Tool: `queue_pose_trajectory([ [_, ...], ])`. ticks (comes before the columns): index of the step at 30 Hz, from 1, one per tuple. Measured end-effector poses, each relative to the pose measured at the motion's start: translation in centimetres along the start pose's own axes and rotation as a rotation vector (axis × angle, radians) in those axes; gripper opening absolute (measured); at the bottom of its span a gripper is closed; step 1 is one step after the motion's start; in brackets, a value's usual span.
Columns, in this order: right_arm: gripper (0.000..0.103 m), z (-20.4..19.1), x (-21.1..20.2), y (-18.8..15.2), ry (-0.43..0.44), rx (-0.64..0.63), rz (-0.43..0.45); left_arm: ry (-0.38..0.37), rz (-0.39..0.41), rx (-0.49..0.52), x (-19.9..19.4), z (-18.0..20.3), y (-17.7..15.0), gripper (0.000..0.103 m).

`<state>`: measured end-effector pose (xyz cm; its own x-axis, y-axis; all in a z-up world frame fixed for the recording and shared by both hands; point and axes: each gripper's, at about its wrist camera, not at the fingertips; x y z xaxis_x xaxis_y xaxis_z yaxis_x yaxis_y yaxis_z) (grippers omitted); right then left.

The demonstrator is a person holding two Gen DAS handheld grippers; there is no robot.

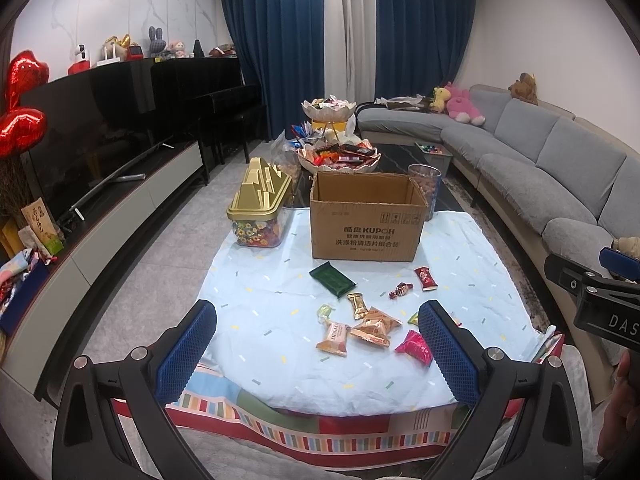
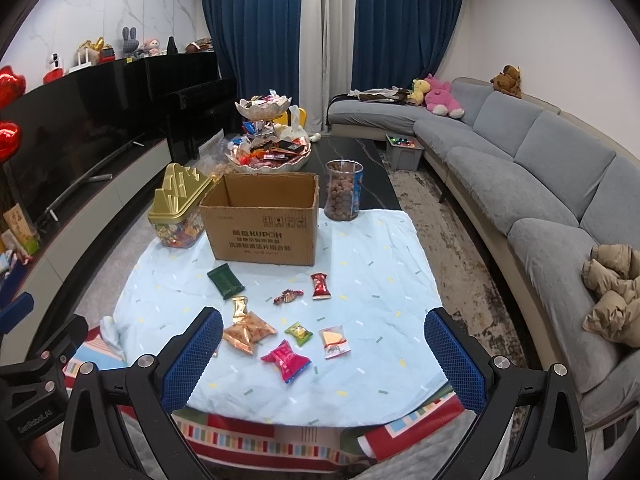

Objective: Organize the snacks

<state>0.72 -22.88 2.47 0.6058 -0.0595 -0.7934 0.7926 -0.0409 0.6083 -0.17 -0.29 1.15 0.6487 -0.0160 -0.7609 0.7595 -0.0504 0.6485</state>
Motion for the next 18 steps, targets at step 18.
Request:
queue_pose_trajectory([
  [18,0.102,0.0,1.3,0.0,-0.009,0.006,-0.027,0.020,-0.016,0.031,1.8,0.0,0.0,0.103],
])
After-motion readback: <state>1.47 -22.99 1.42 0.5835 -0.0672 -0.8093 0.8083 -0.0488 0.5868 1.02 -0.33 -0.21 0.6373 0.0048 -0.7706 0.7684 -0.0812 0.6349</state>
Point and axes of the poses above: each gripper's, at about its wrist camera, not at the fingertips, and x roughly the way its jaws point, z to its right, y to its top, and after that the axes turned 12 degrees about -z, right-handed
